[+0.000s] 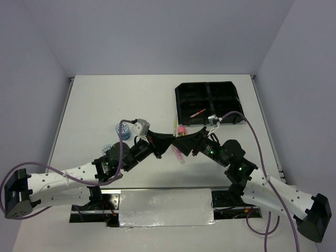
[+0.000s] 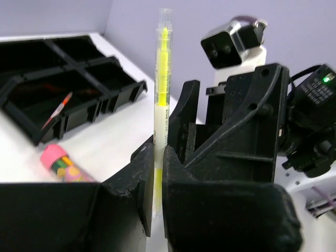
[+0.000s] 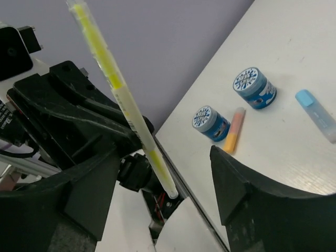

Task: Sort the stationery into containers
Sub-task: Close the pen cap on the pen, then place the pen in the storage box.

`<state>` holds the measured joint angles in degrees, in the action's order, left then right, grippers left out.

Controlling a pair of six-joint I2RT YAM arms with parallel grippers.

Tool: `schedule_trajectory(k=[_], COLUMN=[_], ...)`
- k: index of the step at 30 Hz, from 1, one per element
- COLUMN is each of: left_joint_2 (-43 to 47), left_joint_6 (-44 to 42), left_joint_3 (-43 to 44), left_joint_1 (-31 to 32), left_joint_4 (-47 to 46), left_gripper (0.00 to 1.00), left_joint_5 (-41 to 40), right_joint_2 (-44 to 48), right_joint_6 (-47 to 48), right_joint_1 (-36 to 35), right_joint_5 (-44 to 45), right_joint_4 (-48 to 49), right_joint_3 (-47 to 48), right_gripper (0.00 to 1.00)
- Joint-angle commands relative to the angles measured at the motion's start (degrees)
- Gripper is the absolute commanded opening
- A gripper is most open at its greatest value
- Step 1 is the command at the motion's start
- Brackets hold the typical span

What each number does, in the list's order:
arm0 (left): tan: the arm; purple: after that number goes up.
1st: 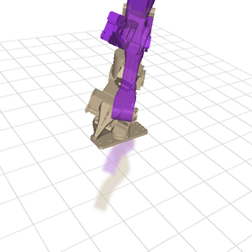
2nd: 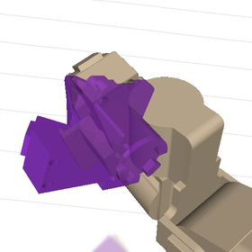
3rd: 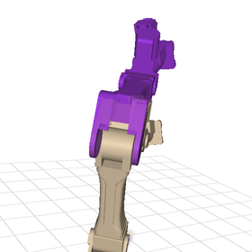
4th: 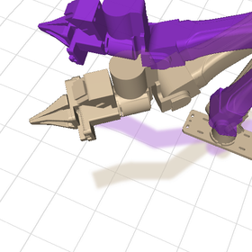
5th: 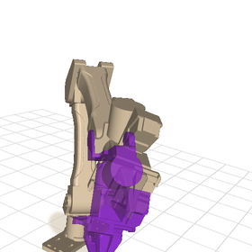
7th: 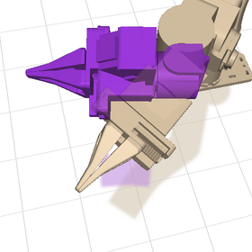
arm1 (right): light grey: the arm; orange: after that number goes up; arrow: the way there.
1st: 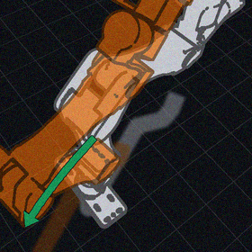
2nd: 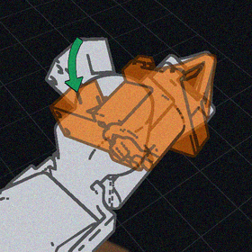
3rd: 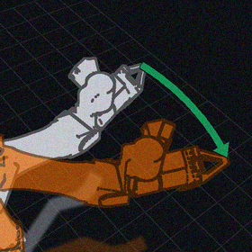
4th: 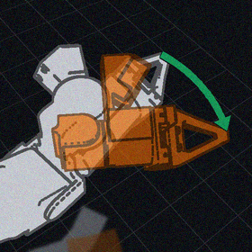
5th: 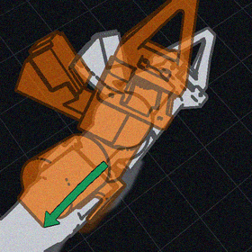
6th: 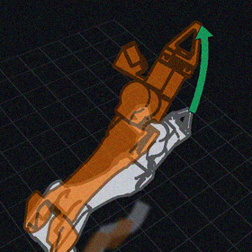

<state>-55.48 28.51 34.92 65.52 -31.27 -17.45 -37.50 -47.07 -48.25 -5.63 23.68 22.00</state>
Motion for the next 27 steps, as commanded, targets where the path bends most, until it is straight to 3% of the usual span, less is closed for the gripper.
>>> schedule_trajectory(k=[1, 6, 11, 12, 17, 20, 23, 27], left_joint_2=[2.0, 2.2, 0.6, -2.0, -18.8, -30.9, -41.7, -50.4], left_joint_6=[-0.2, -2.0, -7.8, -10.4, -14.9, -31.5, -39.6, -46.5], left_joint_3=[0.8, 1.1, 4.7, 7.6, 22.9, 34.6, 45.8, 51.8], left_joint_1=[-0.1, -0.1, -1.5, -4.0, -16.9, -18.5, -19.0, -19.5], left_joint_4=[-10.1, -6.4, -0.5, 2.1, 9.5, 16.0, 23.1, 21.0], left_gripper=[0.0, 0.0, 0.0, 0.0, 0.0, 0.0, 0.0, 0.0], left_joint_5=[-0.9, -4.5, -7.2, -6.3, 14.9, 20.2, 18.9, 20.4], right_joint_2=[1.8, 3.9, 14.3, 16.2, 26.2, 30.5, 32.3, 33.2], right_joint_6=[4.6, 7.0, 9.7, 10.1, 12.6, 13.8, 14.2, 14.3], right_joint_1=[-0.5, 0.2, 0.5, 0.6, 0.5, 0.5, 0.4, 0.5], right_joint_5=[-0.8, 4.7, 14.6, 18.4, 27.9, 29.8, 29.7, 28.5], right_joint_4=[-8.8, -14.1, -22.7, -27.2, -40.8, -46.7, -50.3, -52.7], right_joint_3=[5.5, 7.8, 8.5, 9.6, 16.8, 19.9, 22.6, 24.4], right_gripper=[0.77, 0.83, 0.87, 0.87, 0.87, 0.87, 0.87, 0.87])
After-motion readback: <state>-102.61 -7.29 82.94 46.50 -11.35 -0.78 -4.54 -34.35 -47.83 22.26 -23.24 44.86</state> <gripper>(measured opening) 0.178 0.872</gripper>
